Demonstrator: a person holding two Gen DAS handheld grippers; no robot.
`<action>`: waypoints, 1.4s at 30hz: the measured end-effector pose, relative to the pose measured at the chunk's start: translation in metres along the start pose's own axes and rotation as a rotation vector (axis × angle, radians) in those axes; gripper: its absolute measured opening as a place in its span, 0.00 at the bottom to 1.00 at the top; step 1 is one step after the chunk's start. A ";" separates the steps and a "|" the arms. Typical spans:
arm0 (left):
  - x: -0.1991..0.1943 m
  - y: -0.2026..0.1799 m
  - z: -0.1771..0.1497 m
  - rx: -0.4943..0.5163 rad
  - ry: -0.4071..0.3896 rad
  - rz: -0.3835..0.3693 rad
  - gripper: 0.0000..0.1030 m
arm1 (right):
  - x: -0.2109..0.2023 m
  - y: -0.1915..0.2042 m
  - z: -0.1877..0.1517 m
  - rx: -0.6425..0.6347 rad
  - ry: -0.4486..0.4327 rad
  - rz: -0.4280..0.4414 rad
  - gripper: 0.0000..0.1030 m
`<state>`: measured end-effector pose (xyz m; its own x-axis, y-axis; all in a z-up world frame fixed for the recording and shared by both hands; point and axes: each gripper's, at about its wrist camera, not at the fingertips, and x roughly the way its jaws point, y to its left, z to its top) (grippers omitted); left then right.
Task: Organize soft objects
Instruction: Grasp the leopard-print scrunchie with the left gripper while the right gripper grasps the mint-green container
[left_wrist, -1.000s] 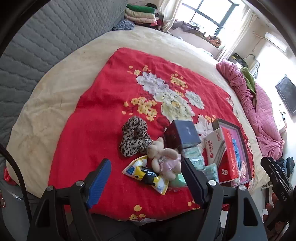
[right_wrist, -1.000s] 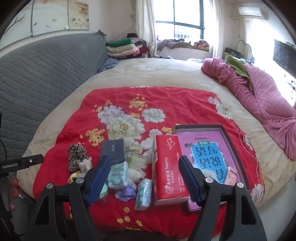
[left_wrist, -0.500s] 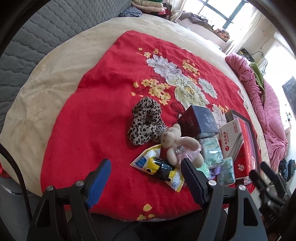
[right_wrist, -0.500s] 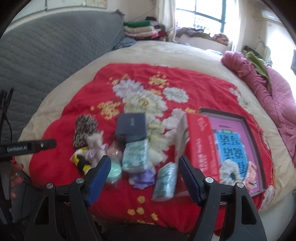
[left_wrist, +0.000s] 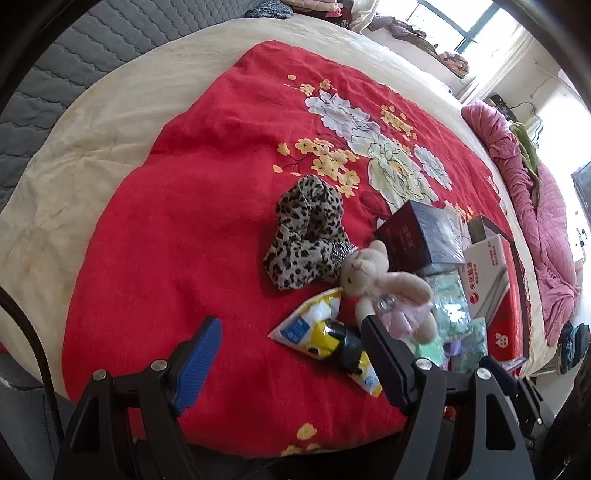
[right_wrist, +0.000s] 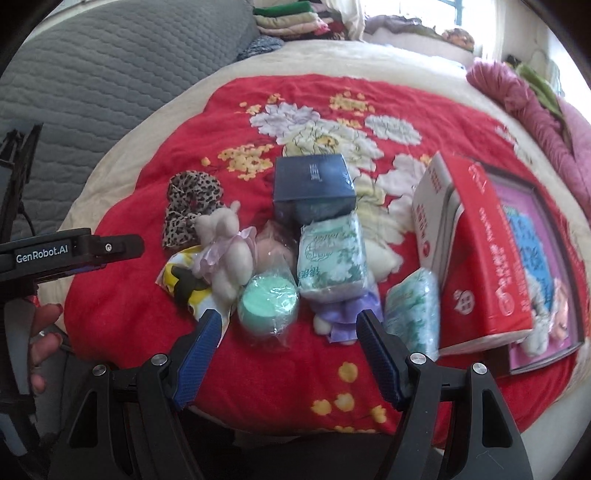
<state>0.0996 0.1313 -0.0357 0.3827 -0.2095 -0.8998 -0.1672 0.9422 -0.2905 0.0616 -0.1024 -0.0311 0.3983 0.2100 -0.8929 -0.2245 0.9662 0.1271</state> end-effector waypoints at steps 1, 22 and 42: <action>0.002 0.000 0.002 0.001 0.001 0.003 0.75 | 0.001 -0.001 0.001 0.005 0.003 0.004 0.74; 0.054 0.018 0.053 -0.050 -0.001 0.047 0.75 | 0.037 -0.007 -0.003 0.096 0.055 0.057 0.74; 0.082 0.011 0.061 -0.041 -0.010 0.114 0.65 | 0.050 0.002 0.002 0.070 0.027 0.042 0.42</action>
<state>0.1848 0.1405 -0.0933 0.3679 -0.0992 -0.9245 -0.2471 0.9481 -0.2000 0.0829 -0.0893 -0.0742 0.3653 0.2476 -0.8974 -0.1776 0.9648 0.1939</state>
